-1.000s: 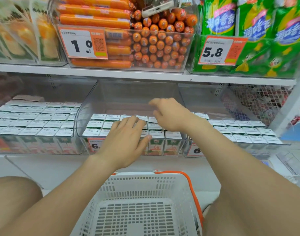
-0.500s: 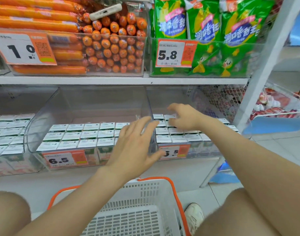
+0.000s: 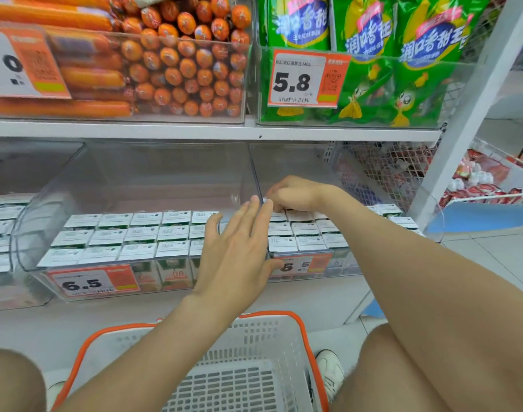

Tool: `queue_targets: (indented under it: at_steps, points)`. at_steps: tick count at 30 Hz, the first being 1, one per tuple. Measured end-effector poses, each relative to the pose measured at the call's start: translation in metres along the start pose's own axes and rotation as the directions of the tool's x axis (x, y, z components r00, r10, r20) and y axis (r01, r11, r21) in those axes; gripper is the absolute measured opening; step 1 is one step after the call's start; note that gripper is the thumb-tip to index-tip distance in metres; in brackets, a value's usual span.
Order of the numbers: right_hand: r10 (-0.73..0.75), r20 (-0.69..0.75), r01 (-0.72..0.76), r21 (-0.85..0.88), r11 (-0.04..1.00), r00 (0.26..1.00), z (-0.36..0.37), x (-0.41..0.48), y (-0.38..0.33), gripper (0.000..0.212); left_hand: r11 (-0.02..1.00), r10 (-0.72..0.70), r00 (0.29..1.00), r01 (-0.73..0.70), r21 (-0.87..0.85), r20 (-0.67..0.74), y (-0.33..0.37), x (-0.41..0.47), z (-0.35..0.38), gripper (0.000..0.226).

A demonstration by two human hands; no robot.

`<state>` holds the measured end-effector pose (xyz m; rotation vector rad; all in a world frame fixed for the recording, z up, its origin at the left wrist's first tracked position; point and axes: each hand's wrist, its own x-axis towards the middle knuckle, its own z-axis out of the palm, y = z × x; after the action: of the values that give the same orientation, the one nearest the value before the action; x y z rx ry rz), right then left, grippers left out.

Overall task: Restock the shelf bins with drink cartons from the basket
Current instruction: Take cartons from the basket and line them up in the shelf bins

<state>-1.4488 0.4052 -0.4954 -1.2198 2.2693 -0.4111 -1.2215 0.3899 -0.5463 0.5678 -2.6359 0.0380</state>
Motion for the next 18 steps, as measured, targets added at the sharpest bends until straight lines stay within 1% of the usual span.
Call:
queue_targets:
  at_steps: [3,6,9,11,13,15,17,18]
  points:
    - [0.018,0.009,-0.018,0.017,1.0,1.0,0.001,-0.002,0.004,0.027,0.999,-0.014,1.0,0.014,-0.03,0.007,0.005,0.0,0.002,0.104]
    - [0.008,-0.02,-0.008,0.008,1.0,1.0,0.007,0.0,0.001,0.039,0.999,-0.013,1.0,0.014,-0.046,0.021,0.003,-0.001,0.003,0.103]
    - [-0.013,-0.052,0.013,-0.012,1.0,0.999,0.013,0.0,-0.002,0.034,0.999,-0.002,1.0,0.002,-0.04,0.014,0.002,-0.002,0.004,0.104]
    - [-0.039,-0.1,0.041,0.017,0.999,0.994,0.016,-0.004,0.003,0.039,0.999,-0.003,1.0,0.003,-0.041,0.006,0.001,-0.003,0.004,0.102]
    - [-0.087,-0.197,0.093,0.021,0.995,0.977,0.016,-0.013,0.014,0.044,1.0,-0.008,1.0,0.008,-0.024,-0.003,0.001,-0.003,0.003,0.098]
    - [-0.118,-0.353,0.122,-0.011,0.992,0.928,0.007,-0.026,0.029,0.045,1.0,0.001,1.0,-0.001,0.011,-0.004,0.003,-0.002,0.001,0.094]
    - [-0.112,-0.48,0.131,0.007,0.991,0.87,-0.005,-0.043,0.051,0.048,0.998,0.055,0.998,-0.055,0.028,-0.016,0.007,0.0,0.0,0.09]
    - [-0.102,-0.516,0.129,0.018,0.991,0.851,-0.01,-0.052,0.064,0.049,0.994,0.101,0.995,-0.1,0.037,-0.022,0.011,0.001,0.0,0.087]
